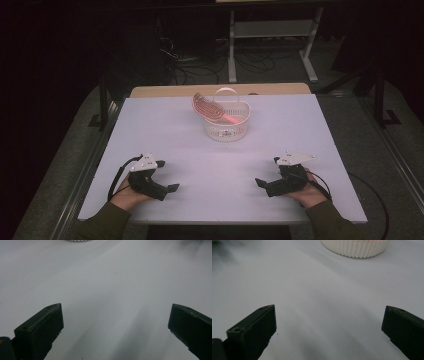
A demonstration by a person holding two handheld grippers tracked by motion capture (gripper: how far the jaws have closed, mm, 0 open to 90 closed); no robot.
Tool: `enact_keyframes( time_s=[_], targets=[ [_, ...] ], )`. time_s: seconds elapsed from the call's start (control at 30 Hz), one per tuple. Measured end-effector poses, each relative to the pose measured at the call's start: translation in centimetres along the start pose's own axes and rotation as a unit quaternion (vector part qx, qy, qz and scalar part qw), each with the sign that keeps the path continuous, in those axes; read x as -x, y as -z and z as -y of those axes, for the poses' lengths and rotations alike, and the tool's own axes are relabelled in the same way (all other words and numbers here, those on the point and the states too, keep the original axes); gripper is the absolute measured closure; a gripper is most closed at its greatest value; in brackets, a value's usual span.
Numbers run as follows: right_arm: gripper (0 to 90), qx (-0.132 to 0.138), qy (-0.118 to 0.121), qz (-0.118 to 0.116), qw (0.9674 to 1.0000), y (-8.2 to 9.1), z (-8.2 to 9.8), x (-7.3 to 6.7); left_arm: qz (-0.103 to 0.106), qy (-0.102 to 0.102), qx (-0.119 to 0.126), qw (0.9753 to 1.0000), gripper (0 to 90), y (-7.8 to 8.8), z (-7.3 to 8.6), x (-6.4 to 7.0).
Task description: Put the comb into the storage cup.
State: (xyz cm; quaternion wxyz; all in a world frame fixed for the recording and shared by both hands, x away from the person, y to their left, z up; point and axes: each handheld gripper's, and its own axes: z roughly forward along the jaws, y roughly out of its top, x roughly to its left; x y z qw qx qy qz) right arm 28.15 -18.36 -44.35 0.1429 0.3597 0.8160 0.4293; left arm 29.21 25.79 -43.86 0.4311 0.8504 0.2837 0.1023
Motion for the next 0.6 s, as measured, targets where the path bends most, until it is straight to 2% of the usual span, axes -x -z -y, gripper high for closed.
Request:
enact_keyframes(
  time_s=[0.3,0.6],
  targets=[
    [0.0,-0.001,0.0,0.001,1.0,-0.04,0.01,0.03,-0.001,0.008,0.0,1.0,0.0,-0.11,0.08,-0.13],
    [0.0,-0.001,-0.001,0.001,1.0,-0.05,0.02,0.05,-0.004,0.012,-0.01,0.9999,0.0,-0.38,0.14,-0.13]
  ],
)
